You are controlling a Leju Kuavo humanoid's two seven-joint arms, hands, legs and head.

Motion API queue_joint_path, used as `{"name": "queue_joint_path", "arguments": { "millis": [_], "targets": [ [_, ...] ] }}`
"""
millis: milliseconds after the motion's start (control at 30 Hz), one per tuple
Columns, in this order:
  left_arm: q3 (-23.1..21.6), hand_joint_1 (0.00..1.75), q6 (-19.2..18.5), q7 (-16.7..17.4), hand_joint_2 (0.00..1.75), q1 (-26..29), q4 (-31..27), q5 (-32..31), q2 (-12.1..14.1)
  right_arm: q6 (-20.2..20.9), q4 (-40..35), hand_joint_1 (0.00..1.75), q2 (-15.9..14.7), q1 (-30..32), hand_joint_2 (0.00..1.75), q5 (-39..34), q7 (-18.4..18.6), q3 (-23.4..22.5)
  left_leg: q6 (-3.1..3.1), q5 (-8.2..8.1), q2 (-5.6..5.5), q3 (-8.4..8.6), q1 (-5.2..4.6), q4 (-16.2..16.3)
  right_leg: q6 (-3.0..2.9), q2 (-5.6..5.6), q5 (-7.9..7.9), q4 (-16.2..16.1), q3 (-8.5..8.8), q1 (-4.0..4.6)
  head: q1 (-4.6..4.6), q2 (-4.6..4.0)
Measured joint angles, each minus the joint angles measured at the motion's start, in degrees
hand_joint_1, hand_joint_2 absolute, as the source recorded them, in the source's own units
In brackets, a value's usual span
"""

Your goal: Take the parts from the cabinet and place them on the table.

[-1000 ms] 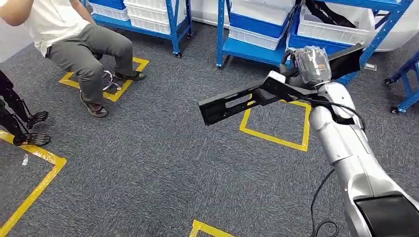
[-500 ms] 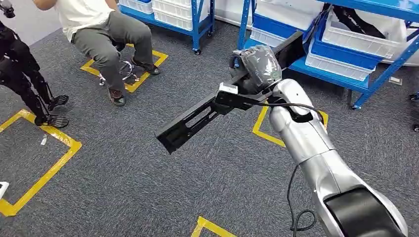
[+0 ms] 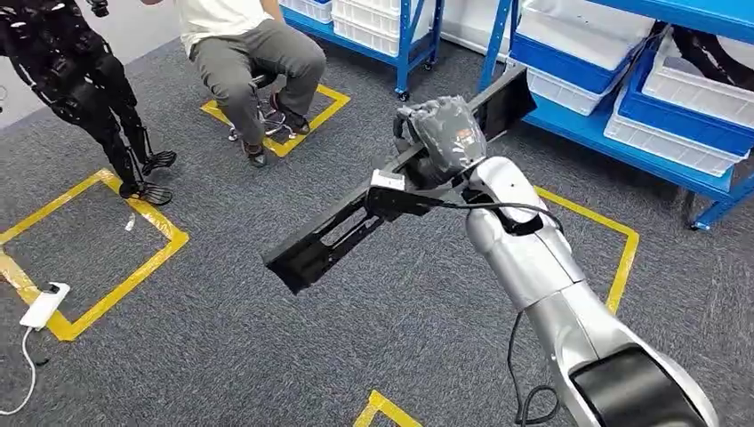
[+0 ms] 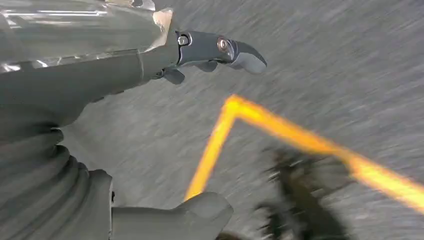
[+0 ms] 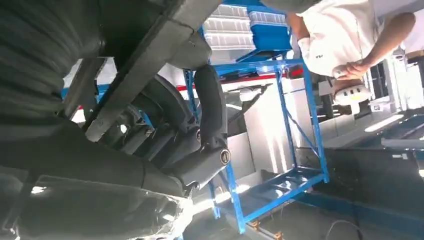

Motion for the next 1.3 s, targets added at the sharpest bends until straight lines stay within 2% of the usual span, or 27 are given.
{"name": "queue_joint_path", "arguments": {
  "millis": [33, 67, 133, 200, 233, 300, 333, 367, 467, 500, 533, 567, 600, 667, 700, 767, 833, 867, 967, 1000, 1033, 1067, 1100, 1167, 1200, 1233, 1300],
  "targets": [
    [0.0, 0.00, -0.2, 0.6, 1.75, 0.1, 0.0, 0.0, -0.1, 0.0, -0.7, 1.71, 0.2, 0.1, 1.75, 0.1, 0.1, 0.0, -0.22, -1.56, 2.68, -0.79, -0.42, 1.7, -0.47, -0.29, 0.14, 0.0, -0.05, 0.23, -0.32, 0.00],
    [0.0, 0.00, -0.2, 0.8, 1.75, 0.0, 0.0, 0.0, 0.0, 0.1, -1.2, 1.71, 0.1, 0.1, 1.75, 0.1, 0.2, 0.0, -0.42, -3.47, 3.97, -2.09, -0.29, 4.7, -0.94, -0.64, 0.15, 0.0, -0.09, 0.31, -0.63, 0.00],
    [0.1, 0.00, 0.0, 0.9, 1.75, -0.4, 0.0, -0.4, 0.1, 0.4, -1.8, 1.71, -0.1, 0.6, 1.75, 0.5, 0.4, 0.0, -0.89, -7.81, 5.03, -6.31, -0.11, 14.1, -1.22, -1.90, 0.14, 0.0, -0.14, 0.66, -0.59, 0.00],
    [0.0, 0.00, -0.2, 0.7, 1.75, -0.4, 0.0, -1.2, 0.2, 0.4, -2.1, 1.71, -0.2, 1.5, 1.75, 0.8, 0.4, 0.1, -1.15, -8.16, 5.33, -7.62, 0.12, 17.3, -1.21, -3.02, 0.13, 0.0, -0.17, 0.78, -0.57, 0.00],
    [-0.1, 0.00, 0.1, 0.6, 1.75, -0.4, 0.0, -1.5, 0.2, 0.4, -2.2, 1.71, -0.2, 1.8, 1.75, 0.9, 0.3, 0.2, -1.19, -6.61, 5.58, -6.32, 0.23, 15.0, -1.20, -3.52, 0.11, 0.0, -0.18, 0.78, -0.61, 0.00],
    [-0.1, 0.00, 0.8, 0.4, 1.75, -0.4, 0.0, -1.7, 0.3, 0.3, -2.4, 1.71, -0.2, 1.8, 1.75, 0.9, 0.3, 0.2, -0.99, -2.60, 6.87, -1.07, 0.27, 6.0, -1.16, -4.29, 0.09, 0.0, -0.15, 0.79, -0.63, 0.00],
    [-0.2, 0.00, 1.1, 0.3, 1.75, -0.6, 0.0, -1.8, 0.3, 0.3, -2.7, 1.71, -0.2, 1.8, 1.75, 0.9, 0.3, 0.2, -0.72, -1.55, 9.53, 1.62, 0.16, 1.6, -0.95, -4.61, -0.03, 0.1, -0.08, 1.10, -0.63, 0.00],
    [-0.2, 0.00, 1.2, 0.2, 1.75, -0.8, 0.0, -1.9, 0.5, 0.2, -2.9, 1.71, -0.3, 1.7, 1.75, 0.9, 0.2, 0.1, -0.48, -1.89, 9.58, 1.97, -0.37, 0.5, -0.66, -4.99, -0.21, 0.3, -0.32, 1.86, -0.70, 0.00],
    [-0.2, 0.00, 1.4, 0.2, 1.75, -0.8, 0.0, -1.9, 0.6, 0.2, -3.0, 1.71, -0.1, 1.8, 1.75, 0.9, 0.1, 0.3, 0.28, -1.75, 7.89, 1.53, -0.68, 0.4, 0.09, -6.43, -0.16, -0.2, 0.07, 1.76, -0.22, 0.00],
    [-0.2, 0.00, 1.5, 0.2, 1.75, -0.7, 0.0, -1.9, 0.6, 0.2, -3.0, 1.71, 0.0, 1.8, 1.75, 0.9, 0.1, 0.3, 0.96, -1.27, 7.24, 1.68, -0.53, -0.2, 0.53, -6.83, -0.38, -0.1, 0.12, 2.03, -0.22, 0.00],
    [-0.2, 0.00, 1.6, 0.2, 1.75, -0.7, 0.0, -1.9, 0.5, 0.2, -3.1, 1.71, 0.0, 1.8, 1.75, 0.9, 0.1, 0.3, 1.40, -0.92, 7.02, 1.86, -0.20, -0.5, 0.78, -5.16, -1.08, 0.8, -0.70, 1.86, -0.11, 0.00],
    [-0.2, 0.00, 1.6, 0.2, 1.75, -0.7, 0.0, -1.7, 0.5, 0.2, -3.1, 1.71, 0.0, 1.7, 1.75, 0.9, 0.1, 0.3, 1.80, -0.65, 6.46, 1.79, -0.30, -0.6, 0.55, -2.87, -2.56, 3.2, -1.60, 1.47, -0.29, 0.00],
    [-0.2, 0.00, 1.6, 0.2, 1.75, -0.7, 0.0, -1.7, 0.6, 0.2, -3.2, 1.71, -0.1, 1.8, 1.75, 0.9, 0.1, 0.3, 2.07, -0.50, 5.97, 1.54, -0.28, -0.6, 0.08, -1.70, -4.63, 7.6, -3.50, 1.46, 0.05, 0.00],
    [-0.2, 0.00, 1.6, 0.2, 1.75, -0.8, 0.0, -1.6, 0.6, 0.2, -3.1, 1.71, -0.4, 2.2, 1.75, 0.9, 0.1, 0.3, 2.26, -0.34, 4.51, 1.18, -0.32, -0.6, -0.04, -1.07, -7.85, 16.7, -7.85, 1.36, 0.35, 0.00],
    [-0.2, 0.00, 1.6, 0.3, 1.75, -0.7, 0.0, -1.6, 0.6, 0.2, -3.1, 1.71, -0.4, 2.6, 1.75, 1.0, 0.1, 0.3, 2.27, -0.28, 3.75, 1.11, -0.35, -0.6, 0.39, -0.99, -7.98, 18.4, -8.69, 1.31, 0.33, 0.00],
    [-0.2, 0.00, 1.5, 0.6, 1.75, -0.5, 0.0, -1.7, 0.6, 0.2, -3.1, 1.71, -0.6, 3.0, 1.75, 1.1, 0.1, 0.3, 2.14, -0.19, 2.50, 1.12, -0.33, -0.5, 1.33, -0.92, -5.86, 14.0, -6.51, 1.12, 0.42, 0.00],
    [-0.3, 0.00, 1.4, 0.8, 1.75, -0.4, 0.0, -1.8, 0.3, 0.2, -3.1, 1.71, -0.6, 2.8, 1.75, 1.1, 0.2, 0.3, 1.91, -0.19, 1.34, 1.06, -0.30, -0.1, 2.44, 0.54, -1.46, 3.0, -1.20, 0.38, 0.37, 0.00],
    [-0.3, 0.00, 1.4, 0.8, 1.75, -0.5, 0.0, -1.9, 0.4, 0.2, -3.1, 1.71, -0.6, 2.8, 1.75, 1.1, 0.2, 0.3, 1.50, -0.27, 0.88, 0.84, -0.52, 0.2, 2.09, 2.01, -1.29, 0.9, -0.37, 0.32, 0.31, 0.00],
    [-0.3, 0.00, 1.4, 0.8, 1.75, -0.2, 0.0, -2.2, 0.4, 0.2, -3.1, 1.71, -0.5, 2.8, 1.75, 1.2, 0.2, 0.3, 0.44, 0.27, -0.10, 0.48, -0.27, -0.2, 1.08, 0.82, -0.68, 0.6, -0.10, 1.02, 0.31, 0.00],
    [-0.3, 0.00, 1.4, 0.8, 1.75, 0.0, 0.0, -2.3, 0.4, 0.2, -3.1, 1.71, -0.5, 2.8, 1.75, 1.2, 0.3, 0.3, 0.03, 0.43, -0.48, 0.34, -0.24, -0.4, 0.63, 0.32, -0.42, 0.4, -0.01, 0.78, 0.37, 0.00],
    [-0.3, 0.00, 1.4, 0.8, 1.75, 0.1, 0.0, -2.3, 0.4, 0.2, -3.1, 1.71, -0.4, 2.6, 1.75, 1.2, 0.3, 0.3, -0.10, -0.02, 0.28, 0.03, 0.05, 0.2, 0.01, -0.13, -0.02, 0.0, 0.06, -0.01, 0.24, 0.00],
    [-0.3, 0.00, 1.4, 0.8, 1.75, 0.1, 0.0, -2.4, 0.3, 0.2, -3.1, 1.71, -0.3, 2.6, 1.75, 1.4, 0.3, 0.3, -0.41, -1.51, 2.78, -0.84, -0.31, 2.0, -0.18, -0.40, 0.06, -0.1, 0.08, 0.20, 0.07, 0.00],
    [-0.3, 0.00, 1.4, 0.8, 1.75, 0.0, 0.0, -2.4, 0.4, 0.1, -3.1, 1.71, -0.3, 2.5, 1.75, 1.4, 0.3, 0.3, -0.67, -3.91, 4.19, -2.58, -0.23, 5.8, -0.96, -0.94, 0.05, -0.1, 0.06, 0.29, -0.24, 0.00],
    [-0.4, 0.00, 1.4, 0.9, 1.75, -0.1, 0.0, -2.4, 0.4, 0.1, -2.9, 1.71, -0.4, 2.6, 1.75, 1.6, 0.3, 0.3, -0.96, -7.99, 5.10, -6.94, -0.14, 15.1, -1.01, -2.08, 0.02, -0.1, -0.02, 0.54, -0.20, 0.00],
    [-0.3, 0.00, 1.4, 1.0, 1.75, 0.0, 0.0, -2.4, 0.3, 0.1, -2.7, 1.71, -0.4, 2.7, 1.75, 1.6, 0.3, 0.3, -1.08, -8.66, 5.24, -8.31, -0.08, 17.9, -1.02, -2.65, 0.01, -0.1, -0.07, 0.61, -0.24, 0.00],
    [-0.3, 0.00, 1.4, 1.3, 1.75, 0.0, 0.0, -2.4, 0.3, 0.1, -2.5, 1.71, -0.3, 2.9, 1.75, 1.6, 0.2, 0.4, -1.11, -8.09, 5.32, -8.28, 0.06, 17.9, -1.00, -3.20, 0.00, -0.1, -0.06, 0.62, -0.20, 0.00],
    [-0.4, 0.00, 1.4, 1.6, 1.75, 0.1, 0.0, -2.3, 0.2, 0.0, -2.2, 1.71, -0.2, 2.8, 1.75, 1.8, 0.1, 0.5, -0.98, -3.98, 6.12, -4.09, 0.16, 10.3, -1.01, -4.23, -0.07, 0.0, -0.02, 0.62, -0.22, 0.00]
  ]
}}
